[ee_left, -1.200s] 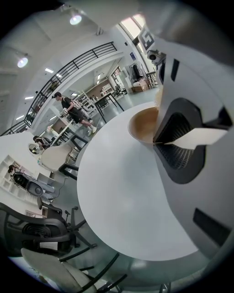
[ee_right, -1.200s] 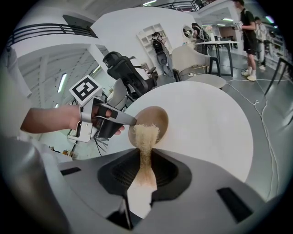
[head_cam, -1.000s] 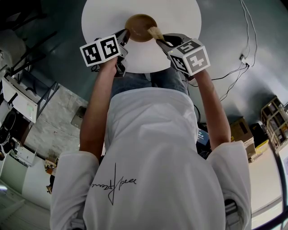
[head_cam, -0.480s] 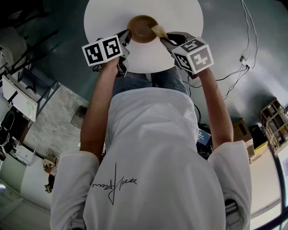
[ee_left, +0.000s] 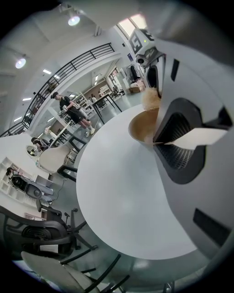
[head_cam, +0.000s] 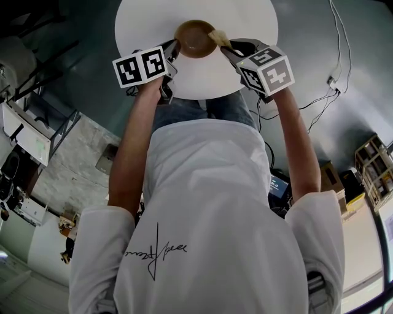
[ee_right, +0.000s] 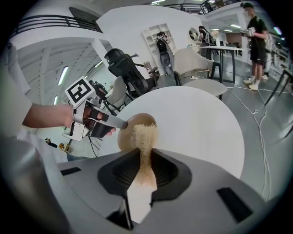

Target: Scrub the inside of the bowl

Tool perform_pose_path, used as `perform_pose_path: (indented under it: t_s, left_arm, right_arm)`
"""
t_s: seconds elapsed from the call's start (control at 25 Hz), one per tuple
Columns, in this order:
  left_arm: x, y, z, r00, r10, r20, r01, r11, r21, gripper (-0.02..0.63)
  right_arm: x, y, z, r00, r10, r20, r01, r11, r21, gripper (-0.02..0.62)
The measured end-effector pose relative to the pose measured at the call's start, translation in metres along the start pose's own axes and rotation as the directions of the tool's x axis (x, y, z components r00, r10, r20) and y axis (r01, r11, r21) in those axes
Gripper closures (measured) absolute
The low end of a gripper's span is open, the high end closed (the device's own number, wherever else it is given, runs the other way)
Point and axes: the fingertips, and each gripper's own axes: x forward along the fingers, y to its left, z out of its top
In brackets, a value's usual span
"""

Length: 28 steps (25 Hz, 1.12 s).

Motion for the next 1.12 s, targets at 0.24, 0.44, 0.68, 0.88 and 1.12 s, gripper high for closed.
perform_pose_path:
  t_s: [0.24,0.44,0.68,0.88,1.12]
  left_arm:
    - [0.000,-0.001,-0.001,1.000,-0.002,-0.010,0.002,1.000,0.011,0.589]
    - [0.000,0.000,-0.001,1.000,0.001,-0.017,-0.001,1.000,0.018,0.589]
    - [0.000,0.001,0.001,1.000,0.008,-0.012,-0.008,1.000,0.020,0.589]
    - [0.000,0.000,0.001,1.000,0.007,-0.019,-0.006,1.000,0.021,0.589]
    - [0.000,0.000,0.001,1.000,0.014,-0.018,-0.013,1.000,0.025,0.589]
  right_arm:
    - [0.000,-0.004,0.005,1.000,-0.001,0.000,0.001,1.000,-0.014,0.509]
    - [0.002,-0.007,0.008,1.000,-0.007,-0.006,0.007,0.999,-0.040,0.508]
    - [0.004,-0.010,0.014,1.000,-0.014,-0.014,0.013,0.997,-0.081,0.509]
    - [0.005,-0.010,0.017,1.000,-0.020,-0.019,0.018,0.994,-0.108,0.509]
    - [0.008,-0.012,0.024,0.999,-0.027,-0.025,0.023,0.990,-0.140,0.509]
